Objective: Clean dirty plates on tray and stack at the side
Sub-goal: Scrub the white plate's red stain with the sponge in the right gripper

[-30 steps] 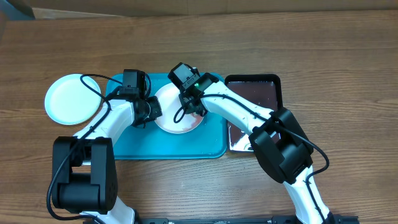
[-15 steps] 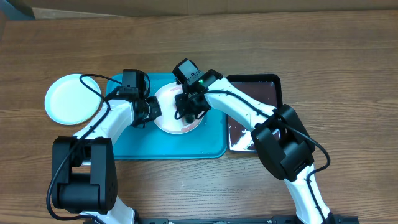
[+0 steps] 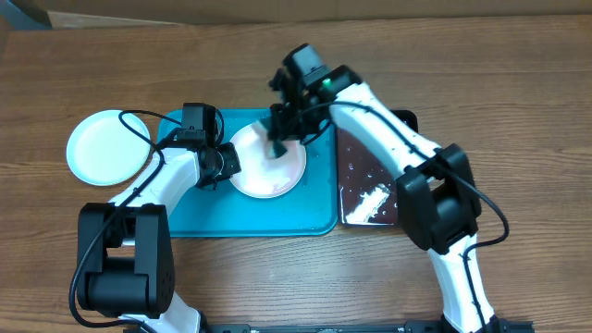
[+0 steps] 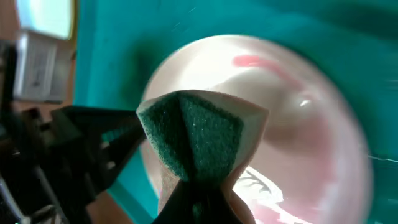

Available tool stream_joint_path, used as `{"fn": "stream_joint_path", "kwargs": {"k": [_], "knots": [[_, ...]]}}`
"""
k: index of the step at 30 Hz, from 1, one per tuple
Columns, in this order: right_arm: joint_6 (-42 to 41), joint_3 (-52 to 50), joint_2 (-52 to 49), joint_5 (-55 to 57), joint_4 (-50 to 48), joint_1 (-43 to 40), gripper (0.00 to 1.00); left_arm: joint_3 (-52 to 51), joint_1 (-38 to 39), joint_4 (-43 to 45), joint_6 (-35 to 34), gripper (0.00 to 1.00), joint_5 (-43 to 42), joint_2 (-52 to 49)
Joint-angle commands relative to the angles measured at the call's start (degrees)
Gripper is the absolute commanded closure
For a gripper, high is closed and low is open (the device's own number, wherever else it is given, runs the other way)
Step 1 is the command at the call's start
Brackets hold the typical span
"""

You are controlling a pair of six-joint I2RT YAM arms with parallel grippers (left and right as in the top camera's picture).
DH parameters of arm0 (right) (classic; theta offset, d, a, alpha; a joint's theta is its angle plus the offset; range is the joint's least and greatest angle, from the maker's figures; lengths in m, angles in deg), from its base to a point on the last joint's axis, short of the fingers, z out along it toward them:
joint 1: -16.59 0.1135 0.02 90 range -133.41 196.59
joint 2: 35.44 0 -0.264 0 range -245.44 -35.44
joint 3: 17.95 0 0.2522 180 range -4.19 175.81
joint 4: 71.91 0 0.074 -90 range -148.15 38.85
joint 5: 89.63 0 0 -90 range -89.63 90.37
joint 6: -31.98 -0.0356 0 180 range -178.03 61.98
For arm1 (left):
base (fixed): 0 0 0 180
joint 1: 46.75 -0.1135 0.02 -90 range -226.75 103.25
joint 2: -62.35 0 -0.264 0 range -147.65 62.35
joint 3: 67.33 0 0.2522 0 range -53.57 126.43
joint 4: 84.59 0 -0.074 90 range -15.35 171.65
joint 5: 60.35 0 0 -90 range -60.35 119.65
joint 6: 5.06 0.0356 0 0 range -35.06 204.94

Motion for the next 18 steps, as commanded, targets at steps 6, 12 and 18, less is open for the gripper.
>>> {"fn": "stream_joint_path", "kwargs": {"k": [6,12,18], "knots": [[1.73,-4.28,1.73,12.61,-2.25,0.9,0.96,0.7,0.37,0.0,0.66,0.96,0.15,-1.05],[1.68,-10.29,1.7,12.59,-8.68,1.09,0.97,0.7,0.37,-0.07,0.66,0.96,0.15,-1.05],[0.83,-16.04,1.68,6.95,-15.3,1.44,0.96,0.7,0.37,-0.2,0.66,0.96,0.13,-1.05]]}}
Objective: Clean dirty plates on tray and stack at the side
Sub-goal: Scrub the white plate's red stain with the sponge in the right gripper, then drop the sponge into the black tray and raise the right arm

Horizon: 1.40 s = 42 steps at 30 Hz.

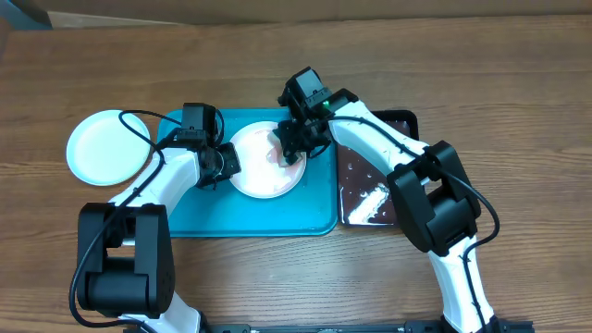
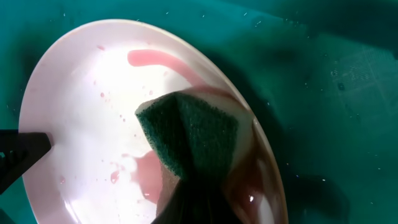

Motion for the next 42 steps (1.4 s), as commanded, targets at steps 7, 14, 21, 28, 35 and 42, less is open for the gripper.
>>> {"fn": "stream_joint_path", "kwargs": {"k": [7,14,21,28,35,42], "knots": [[-0.15,-3.65,1.25,-9.64,-2.36,1.86,0.96,0.7,0.37,-0.15,0.66,0.96,0.15,-1.05],[-0.11,-3.32,1.31,-16.85,-3.45,2.56,0.96,0.7,0.37,-0.15,0.66,0.96,0.15,-1.05],[0.31,0.76,2.56,-36.5,-4.24,-3.82,0.96,0.7,0.37,-0.2,0.68,0.96,0.17,-1.05],[3.45,1.05,7.1,-42.05,1.31,-11.47,0.96,0.7,0.37,-0.17,0.68,0.96,0.17,-1.05],[16.04,1.05,9.66,-38.58,19.67,-18.29,0.96,0.7,0.37,-0.17,0.66,0.96,0.17,-1.05],[21.38,1.03,9.66,-29.88,30.32,-23.89,0.96,0.7,0.37,-0.17,0.66,0.95,0.17,-1.05]]}}
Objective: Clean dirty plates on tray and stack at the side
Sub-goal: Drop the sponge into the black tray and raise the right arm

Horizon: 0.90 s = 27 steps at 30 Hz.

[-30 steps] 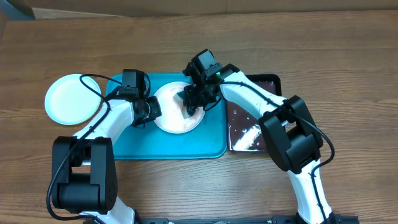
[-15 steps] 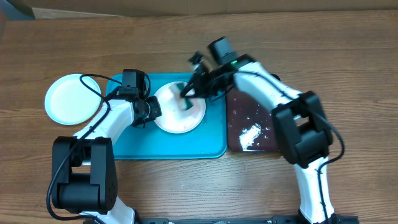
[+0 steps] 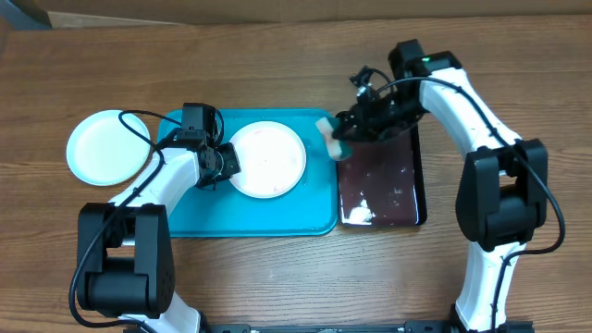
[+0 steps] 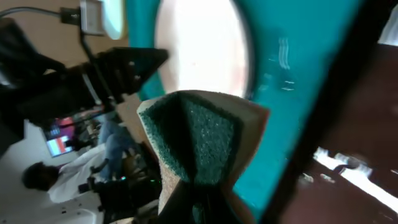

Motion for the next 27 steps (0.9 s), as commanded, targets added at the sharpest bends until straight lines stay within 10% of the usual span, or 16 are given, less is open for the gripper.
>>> {"fn": "stream_joint_path", "kwargs": {"k": [1,9,18,27], "knots": [[3.1,1.16,1.97,9.51,2.36,-3.26,0.96,0.7,0.37,0.0,0.66,0.95,0.15,-1.05],[-7.17,-1.88,1.95,36.44,3.82,-3.98,0.96,0.7,0.37,0.0,0.66,0.88,0.13,-1.05],[-7.48,-6.1,1.95,38.03,0.33,-3.96,0.96,0.7,0.37,-0.02,0.66,0.8,0.15,-1.18],[-7.45,-5.57,1.97,36.41,-0.15,-4.31,0.31,0.7,0.37,-0.22,0.68,0.8,0.15,-1.73]]}}
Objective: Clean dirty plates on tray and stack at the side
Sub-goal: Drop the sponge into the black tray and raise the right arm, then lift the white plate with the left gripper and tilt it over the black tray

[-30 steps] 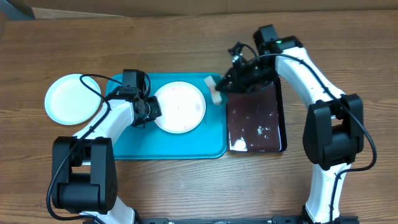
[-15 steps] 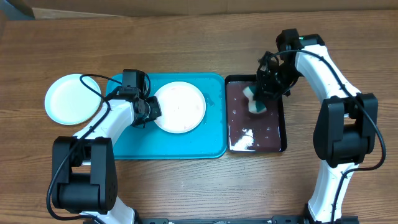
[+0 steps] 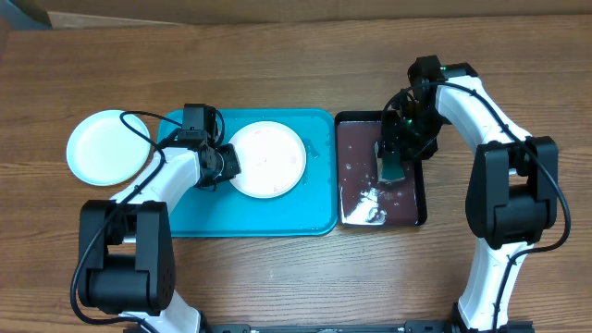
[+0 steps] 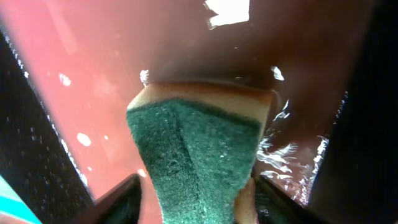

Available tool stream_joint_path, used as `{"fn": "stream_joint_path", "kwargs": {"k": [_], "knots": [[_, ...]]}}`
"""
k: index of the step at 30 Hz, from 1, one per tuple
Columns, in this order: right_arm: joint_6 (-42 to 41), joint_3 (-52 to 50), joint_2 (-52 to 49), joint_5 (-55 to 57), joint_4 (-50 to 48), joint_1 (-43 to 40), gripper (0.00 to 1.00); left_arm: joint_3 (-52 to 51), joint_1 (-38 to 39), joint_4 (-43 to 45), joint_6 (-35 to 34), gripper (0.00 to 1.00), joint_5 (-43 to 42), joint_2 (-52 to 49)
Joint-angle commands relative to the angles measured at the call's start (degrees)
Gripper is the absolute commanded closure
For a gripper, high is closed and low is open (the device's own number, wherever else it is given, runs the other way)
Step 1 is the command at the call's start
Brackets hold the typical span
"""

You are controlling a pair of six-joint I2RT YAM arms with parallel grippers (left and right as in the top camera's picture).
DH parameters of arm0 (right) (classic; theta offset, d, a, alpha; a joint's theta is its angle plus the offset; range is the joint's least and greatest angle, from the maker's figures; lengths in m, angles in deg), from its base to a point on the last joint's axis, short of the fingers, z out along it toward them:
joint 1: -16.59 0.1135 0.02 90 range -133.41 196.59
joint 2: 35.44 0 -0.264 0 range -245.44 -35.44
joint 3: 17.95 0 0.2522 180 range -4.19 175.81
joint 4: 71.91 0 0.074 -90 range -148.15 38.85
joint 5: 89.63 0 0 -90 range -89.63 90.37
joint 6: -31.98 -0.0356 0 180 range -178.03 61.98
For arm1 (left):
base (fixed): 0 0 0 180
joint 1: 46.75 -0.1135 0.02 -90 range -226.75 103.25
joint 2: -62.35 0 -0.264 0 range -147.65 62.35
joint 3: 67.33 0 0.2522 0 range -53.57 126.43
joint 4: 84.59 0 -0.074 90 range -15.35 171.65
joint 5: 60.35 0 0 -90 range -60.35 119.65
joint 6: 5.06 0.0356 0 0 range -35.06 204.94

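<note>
A pale plate lies on the teal tray. My left gripper sits at its left rim and looks shut on it. A second white plate rests on the table left of the tray. My right gripper is down in the dark basin of reddish water. It is shut on a green-faced sponge, which touches the water. In the right wrist view the right gripper has its dark fingers on either side of the sponge.
White foam floats at the basin's near end. The basin stands directly against the tray's right edge. Brown wooden table surrounds everything. A cable loops from the left arm over the left plate's edge.
My right gripper has gone with the sponge from above the tray's right edge to inside the basin, where the sponge now meets the reddish water. The left gripper and both plates are unchanged.
At first the sponge was pressed on the plate, which carried pink smears, while the left gripper stayed at its rim. Then the sponge sat on the plate's right side. Later it hung beside the tray's right edge, the plate looking whiter. Now it is in the basin.
</note>
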Motion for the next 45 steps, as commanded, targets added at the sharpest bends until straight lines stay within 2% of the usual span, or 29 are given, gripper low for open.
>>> {"fn": "stream_joint_path", "kwargs": {"k": [1,6,9,10,11,21,25,30,38,45], "knots": [[-0.26,2.14,1.97,-1.16,0.33,-0.33,0.27,0.7,0.37,-0.28,0.68,0.8,0.13,-0.94],[-0.31,9.77,1.97,-1.16,1.81,-3.21,0.23,0.7,0.37,-1.05,0.66,0.76,0.13,-0.94],[-2.1,13.64,1.97,-1.14,1.57,-6.16,0.11,0.7,0.37,-1.38,0.66,0.75,0.13,-0.94],[-2.71,14.34,1.97,-1.11,1.18,-7.39,0.02,0.7,0.37,-1.44,0.66,0.76,0.13,-0.94],[-3.04,14.6,1.97,-1.16,0.76,-8.41,0.0,0.7,0.37,-1.46,0.66,0.76,0.13,-0.94],[-3.48,14.43,1.95,-1.14,-2.8,-15.52,0.0,-0.87,0.37,-1.01,0.13,0.78,0.15,-0.94],[-3.48,14.43,1.95,-1.14,-2.8,-16.02,0.0,-0.52,0.35,-1.66,0.15,0.96,0.13,-0.87],[-3.48,14.43,1.95,-1.14,-2.78,-16.02,0.0,5.03,0.28,-9.88,0.63,0.96,1.55,-0.13],[-3.48,14.43,1.95,-1.14,-2.78,-16.02,0.0,16.79,0.42,-22.21,1.55,0.96,11.32,1.81],[-3.48,14.43,1.95,-1.14,-2.78,-16.02,0.0,22.6,0.44,-25.62,1.57,0.96,11.23,3.21]]}}
